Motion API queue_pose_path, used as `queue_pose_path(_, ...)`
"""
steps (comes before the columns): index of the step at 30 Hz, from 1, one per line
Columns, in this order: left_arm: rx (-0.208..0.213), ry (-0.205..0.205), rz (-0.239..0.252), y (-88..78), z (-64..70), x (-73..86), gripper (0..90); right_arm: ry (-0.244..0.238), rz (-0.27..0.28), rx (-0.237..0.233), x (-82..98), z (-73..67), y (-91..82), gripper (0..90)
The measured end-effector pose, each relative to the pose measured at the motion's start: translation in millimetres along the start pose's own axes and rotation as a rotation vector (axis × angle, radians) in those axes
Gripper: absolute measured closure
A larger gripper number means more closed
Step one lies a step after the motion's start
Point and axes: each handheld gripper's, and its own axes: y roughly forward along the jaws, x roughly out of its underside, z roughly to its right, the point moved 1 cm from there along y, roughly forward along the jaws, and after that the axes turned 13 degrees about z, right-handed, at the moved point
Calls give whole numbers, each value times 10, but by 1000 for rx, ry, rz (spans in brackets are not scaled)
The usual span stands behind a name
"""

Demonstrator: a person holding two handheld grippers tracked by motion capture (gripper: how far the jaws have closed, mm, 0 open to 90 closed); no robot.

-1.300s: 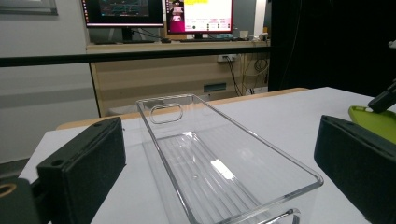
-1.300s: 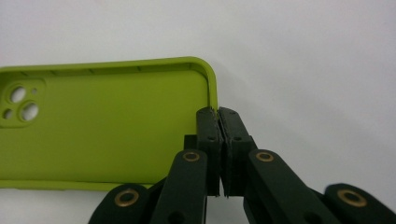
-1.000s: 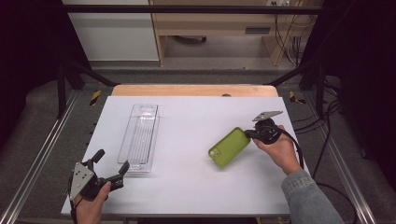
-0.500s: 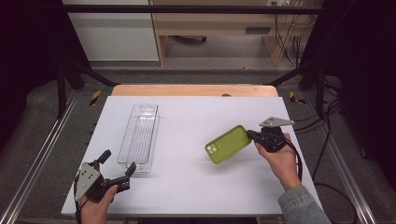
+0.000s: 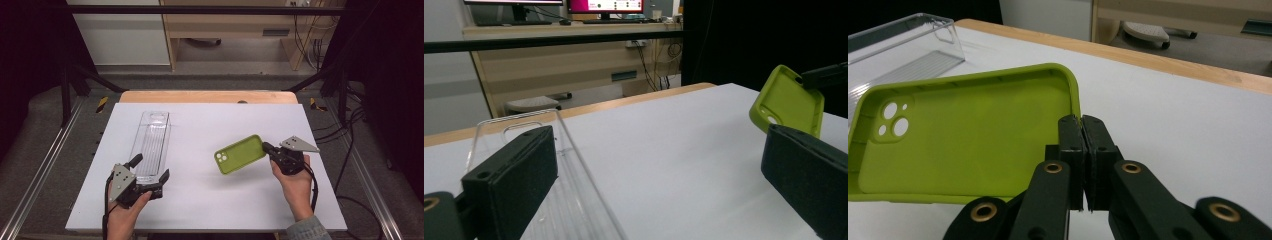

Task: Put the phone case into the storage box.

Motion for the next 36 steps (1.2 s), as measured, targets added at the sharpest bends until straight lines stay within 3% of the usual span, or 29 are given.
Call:
queue_pose_path(7,15,23,-31,124,97,-84,10,15,29,-6,87,-62,-3,884)
queue_pose_path(25,26,18,-69,271,229,-121,12,25,42,-16,120,-45,-45,884)
queue_pose_path(36,57,22,-90,389,442,-144,14,15,55,-13,124,-38,-54,885)
